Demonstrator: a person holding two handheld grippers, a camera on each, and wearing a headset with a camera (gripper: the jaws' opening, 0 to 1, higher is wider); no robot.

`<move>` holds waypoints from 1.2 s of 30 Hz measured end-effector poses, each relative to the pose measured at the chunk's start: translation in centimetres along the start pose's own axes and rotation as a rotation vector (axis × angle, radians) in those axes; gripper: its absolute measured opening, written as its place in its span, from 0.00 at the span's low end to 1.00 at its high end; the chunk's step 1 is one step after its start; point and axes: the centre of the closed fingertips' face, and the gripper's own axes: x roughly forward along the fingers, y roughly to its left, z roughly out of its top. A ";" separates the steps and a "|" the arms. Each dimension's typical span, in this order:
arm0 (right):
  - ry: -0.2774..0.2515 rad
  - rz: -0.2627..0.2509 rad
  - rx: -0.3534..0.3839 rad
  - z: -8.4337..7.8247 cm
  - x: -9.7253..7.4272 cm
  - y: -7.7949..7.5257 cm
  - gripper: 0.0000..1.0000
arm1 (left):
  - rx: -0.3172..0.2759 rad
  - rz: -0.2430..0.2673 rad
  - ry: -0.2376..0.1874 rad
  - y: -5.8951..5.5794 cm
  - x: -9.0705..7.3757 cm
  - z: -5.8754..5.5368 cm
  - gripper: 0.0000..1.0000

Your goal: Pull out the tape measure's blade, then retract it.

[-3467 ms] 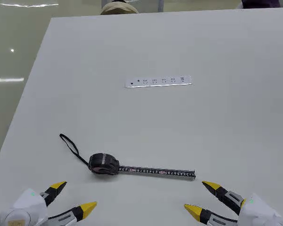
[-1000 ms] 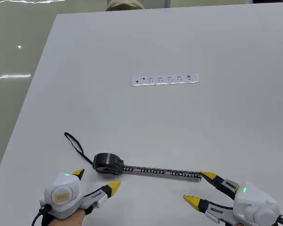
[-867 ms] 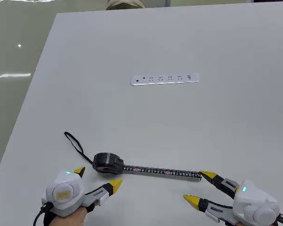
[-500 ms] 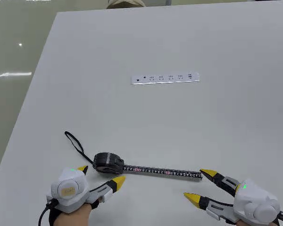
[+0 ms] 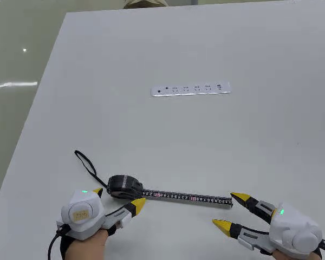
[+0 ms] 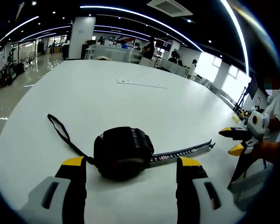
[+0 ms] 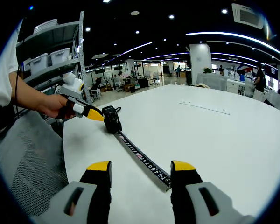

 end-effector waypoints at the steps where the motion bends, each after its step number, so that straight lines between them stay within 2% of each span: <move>1: -0.001 0.002 0.004 0.0 0.1 0.0 0.51 | 0.002 0.004 0.002 0.0 0.1 0.0 0.78; 7: -0.004 0.010 0.009 -0.2 0.3 -0.2 0.51 | -0.013 0.007 0.005 0.0 0.6 0.0 0.78; 10: -0.002 0.014 0.008 -0.3 0.4 -0.3 0.51 | -0.002 0.014 0.004 -0.1 0.7 0.2 0.78; 34: 0.005 0.065 -0.001 -0.8 1.0 -1.4 0.49 | -0.067 0.051 0.013 0.5 1.8 0.2 0.77; 36: -0.009 0.061 0.009 -0.5 1.0 -1.6 0.49 | -0.069 0.051 0.015 0.4 1.9 0.2 0.76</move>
